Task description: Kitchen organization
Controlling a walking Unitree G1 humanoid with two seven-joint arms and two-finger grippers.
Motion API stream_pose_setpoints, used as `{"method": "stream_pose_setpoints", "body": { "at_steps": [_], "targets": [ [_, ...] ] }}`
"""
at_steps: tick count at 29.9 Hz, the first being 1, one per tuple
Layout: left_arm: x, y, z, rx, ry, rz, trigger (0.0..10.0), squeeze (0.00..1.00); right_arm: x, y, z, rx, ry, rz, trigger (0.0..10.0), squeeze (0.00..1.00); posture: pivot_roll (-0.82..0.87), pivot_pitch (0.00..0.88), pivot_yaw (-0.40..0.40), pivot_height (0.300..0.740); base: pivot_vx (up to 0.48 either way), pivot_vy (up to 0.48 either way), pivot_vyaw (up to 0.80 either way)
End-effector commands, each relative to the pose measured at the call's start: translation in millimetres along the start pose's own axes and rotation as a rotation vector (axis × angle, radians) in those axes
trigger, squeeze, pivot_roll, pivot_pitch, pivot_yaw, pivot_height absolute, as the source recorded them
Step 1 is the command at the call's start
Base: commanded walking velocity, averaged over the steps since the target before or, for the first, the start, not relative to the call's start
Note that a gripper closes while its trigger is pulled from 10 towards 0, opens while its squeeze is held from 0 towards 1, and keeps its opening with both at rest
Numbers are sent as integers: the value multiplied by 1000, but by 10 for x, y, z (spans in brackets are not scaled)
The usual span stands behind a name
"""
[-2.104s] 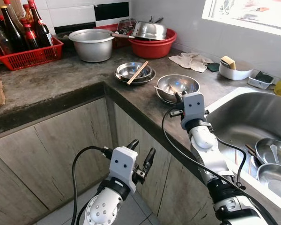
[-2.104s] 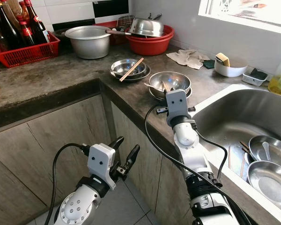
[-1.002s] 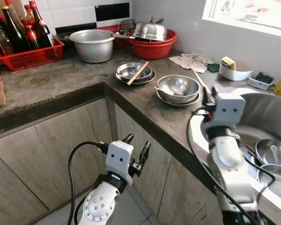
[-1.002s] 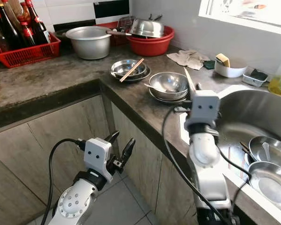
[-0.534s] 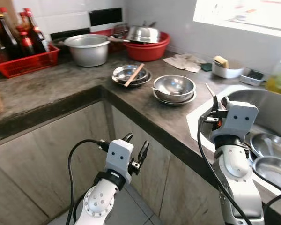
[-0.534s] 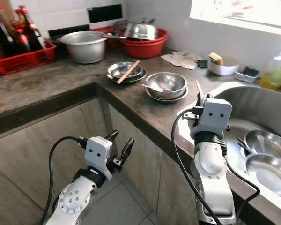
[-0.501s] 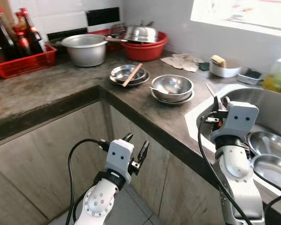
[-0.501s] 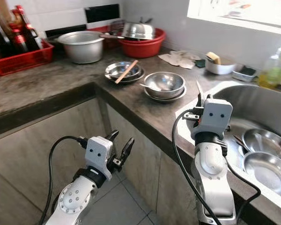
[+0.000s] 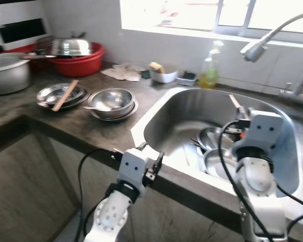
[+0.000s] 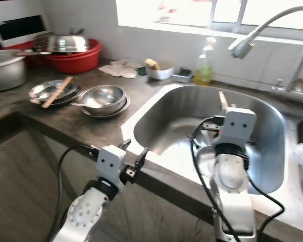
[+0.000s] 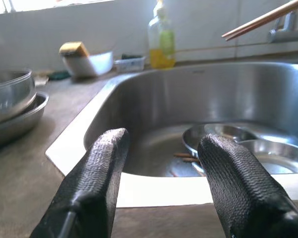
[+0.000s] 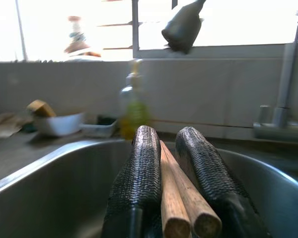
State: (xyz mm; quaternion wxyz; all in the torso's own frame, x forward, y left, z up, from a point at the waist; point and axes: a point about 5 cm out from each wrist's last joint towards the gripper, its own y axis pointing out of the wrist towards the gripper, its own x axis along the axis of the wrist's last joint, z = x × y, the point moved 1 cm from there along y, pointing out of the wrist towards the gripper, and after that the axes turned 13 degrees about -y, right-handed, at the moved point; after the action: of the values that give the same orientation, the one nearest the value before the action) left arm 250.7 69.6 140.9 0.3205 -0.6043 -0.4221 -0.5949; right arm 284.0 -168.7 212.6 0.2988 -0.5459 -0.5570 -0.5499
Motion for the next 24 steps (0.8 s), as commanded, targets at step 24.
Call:
{"method": "stream_pose_setpoints", "body": {
  "at_steps": [24],
  "targets": [
    [-39, -103, -26, 11, -34, 34, 10000, 0, -704, 322, 352, 306, -130, 488, 10000, 0, 53, 52, -24, 740, 0, 0, 0]
  ]
}}
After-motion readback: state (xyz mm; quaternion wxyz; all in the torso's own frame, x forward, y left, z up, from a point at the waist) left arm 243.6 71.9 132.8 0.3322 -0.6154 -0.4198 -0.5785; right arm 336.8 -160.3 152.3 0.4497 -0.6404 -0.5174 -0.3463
